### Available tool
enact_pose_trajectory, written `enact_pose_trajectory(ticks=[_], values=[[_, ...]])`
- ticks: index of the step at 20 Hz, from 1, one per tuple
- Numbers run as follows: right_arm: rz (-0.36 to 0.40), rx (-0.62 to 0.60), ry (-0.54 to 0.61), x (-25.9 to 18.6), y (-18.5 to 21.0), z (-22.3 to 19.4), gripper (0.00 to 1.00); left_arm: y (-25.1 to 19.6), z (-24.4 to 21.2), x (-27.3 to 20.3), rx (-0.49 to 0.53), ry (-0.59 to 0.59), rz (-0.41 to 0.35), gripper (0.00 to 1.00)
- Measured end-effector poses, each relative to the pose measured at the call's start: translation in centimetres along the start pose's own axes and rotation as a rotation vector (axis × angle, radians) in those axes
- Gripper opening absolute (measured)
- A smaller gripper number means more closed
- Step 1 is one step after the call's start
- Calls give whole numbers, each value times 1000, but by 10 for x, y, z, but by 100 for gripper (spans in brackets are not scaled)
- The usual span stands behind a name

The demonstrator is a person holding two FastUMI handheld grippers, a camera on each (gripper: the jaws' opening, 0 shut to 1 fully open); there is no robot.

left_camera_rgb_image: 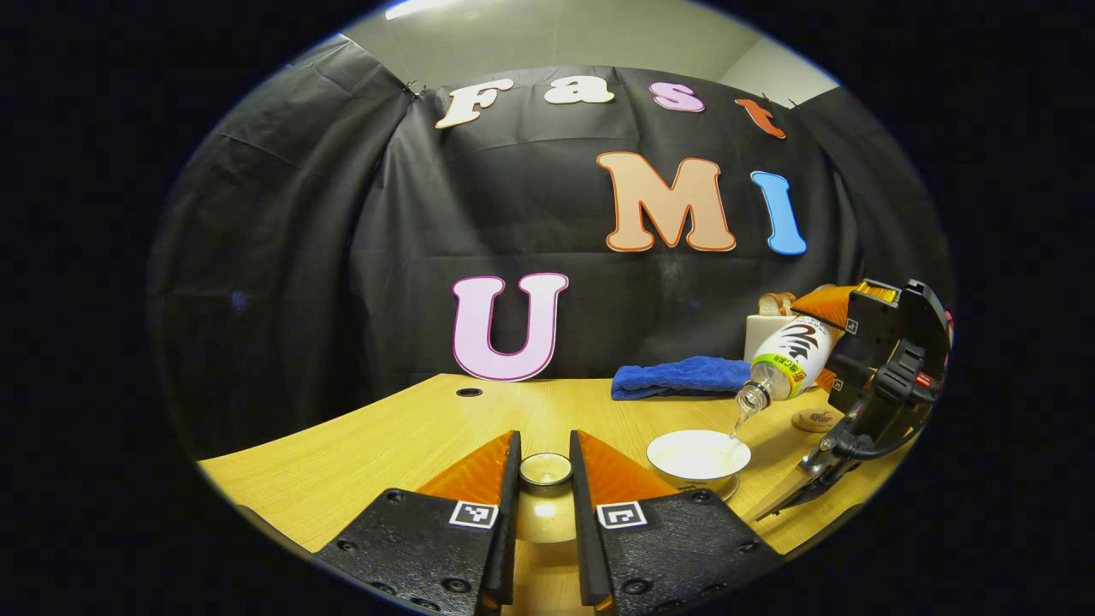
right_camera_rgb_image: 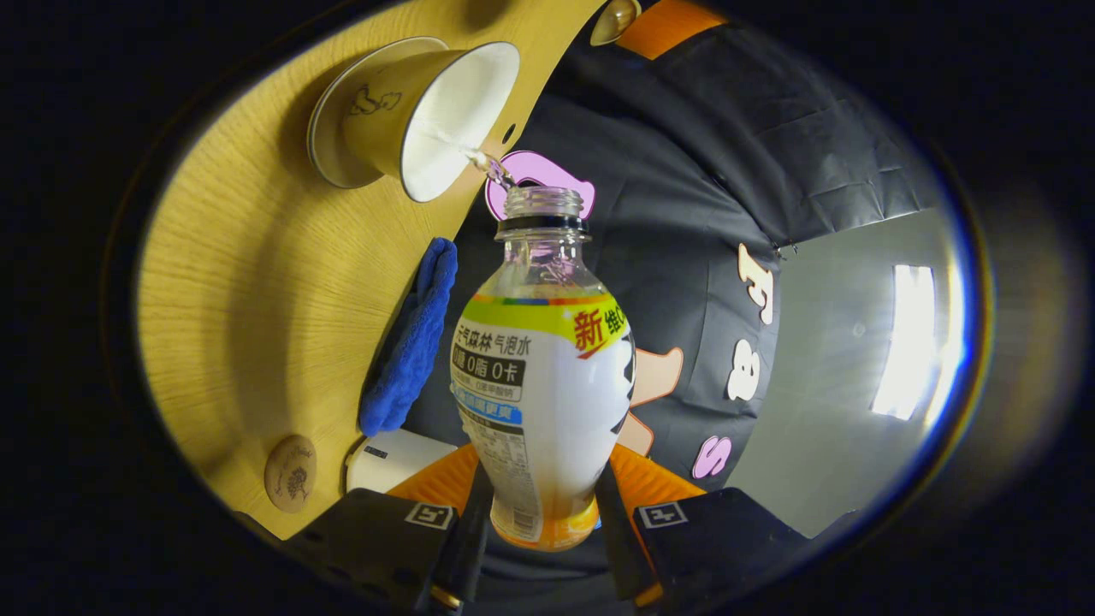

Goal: Open the teacup lid with one hand, grasp the water bottle and pour water into the teacup with the other hand; after pouring, place the water bottle on the coaster and then close the teacup lid.

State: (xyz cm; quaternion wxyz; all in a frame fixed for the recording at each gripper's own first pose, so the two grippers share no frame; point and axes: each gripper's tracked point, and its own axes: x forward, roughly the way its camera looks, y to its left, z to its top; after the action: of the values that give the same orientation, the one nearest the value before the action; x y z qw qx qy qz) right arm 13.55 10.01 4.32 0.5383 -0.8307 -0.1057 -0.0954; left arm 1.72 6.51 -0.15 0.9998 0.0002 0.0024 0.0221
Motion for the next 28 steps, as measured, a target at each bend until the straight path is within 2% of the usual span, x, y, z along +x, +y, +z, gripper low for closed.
enact_pose_trajectory(ticks=[9,13,15,17,18,19,20,23,25,28], values=[[-59,-60,-40,-8,-10,13,63,0,0,0,0,0,0,27],[-28,-42,-39,-8,-4,13,63,0,0,0,0,0,0,27],[59,64,-8,-7,11,7,65,0,0,0,0,0,1,27],[150,194,28,-8,29,4,61,0,0,0,2,-1,0,28],[189,251,42,-10,35,3,64,1,0,-1,2,-1,0,27],[245,338,61,-14,46,4,64,0,0,-1,3,-2,0,27],[328,479,94,-18,61,4,65,0,0,-1,3,-2,1,27],[460,751,139,-33,72,12,66,0,0,-1,5,-3,1,27],[498,914,154,-35,68,14,61,0,0,-1,5,-3,1,27],[525,1106,170,-36,61,6,64,0,0,0,5,-3,1,27]])
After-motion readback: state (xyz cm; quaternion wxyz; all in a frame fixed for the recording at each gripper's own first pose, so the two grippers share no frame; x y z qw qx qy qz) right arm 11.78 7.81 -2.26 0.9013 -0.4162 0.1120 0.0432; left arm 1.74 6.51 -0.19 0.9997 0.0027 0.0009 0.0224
